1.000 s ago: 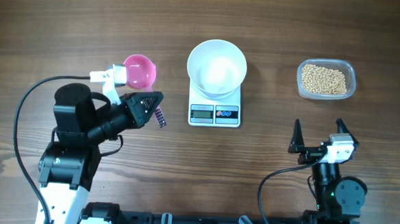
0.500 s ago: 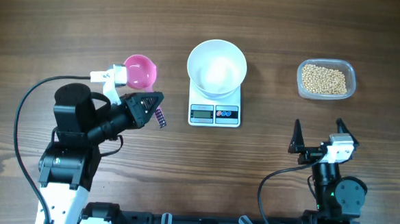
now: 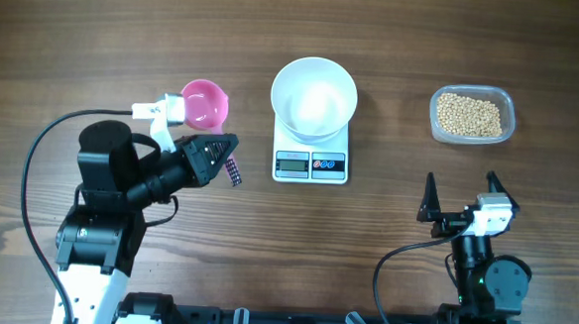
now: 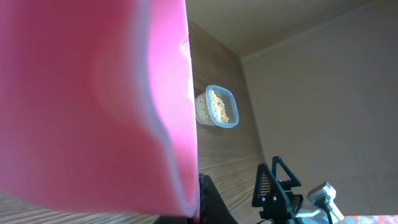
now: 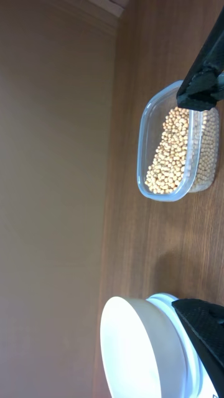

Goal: Scoop item into bowl and weigh 150g on scale

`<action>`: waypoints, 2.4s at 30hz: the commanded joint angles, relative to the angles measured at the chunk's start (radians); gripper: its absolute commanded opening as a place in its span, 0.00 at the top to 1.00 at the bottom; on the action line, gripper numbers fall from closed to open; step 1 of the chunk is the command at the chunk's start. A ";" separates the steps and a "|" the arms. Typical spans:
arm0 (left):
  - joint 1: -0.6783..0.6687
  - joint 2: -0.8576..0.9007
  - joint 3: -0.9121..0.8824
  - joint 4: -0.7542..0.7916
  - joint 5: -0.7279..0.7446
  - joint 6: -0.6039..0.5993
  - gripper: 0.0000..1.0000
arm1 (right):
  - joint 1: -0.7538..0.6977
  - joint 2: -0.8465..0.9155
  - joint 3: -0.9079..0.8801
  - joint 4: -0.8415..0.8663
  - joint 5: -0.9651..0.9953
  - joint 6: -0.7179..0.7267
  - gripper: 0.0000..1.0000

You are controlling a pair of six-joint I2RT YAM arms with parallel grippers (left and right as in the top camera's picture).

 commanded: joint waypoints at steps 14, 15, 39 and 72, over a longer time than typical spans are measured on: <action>-0.004 -0.006 -0.003 -0.020 0.006 -0.002 0.96 | 0.006 0.000 -0.002 0.003 0.014 0.002 0.00; -0.004 0.000 -0.003 -0.044 -0.017 -0.002 0.96 | 0.006 0.000 -0.002 0.003 0.014 0.002 0.00; -0.004 0.557 -0.003 -0.145 -0.368 0.002 0.96 | 0.006 0.000 -0.002 0.003 0.014 0.002 0.00; -0.117 0.660 -0.003 0.059 -0.382 0.085 0.91 | 0.006 0.000 -0.002 0.003 0.014 0.002 0.00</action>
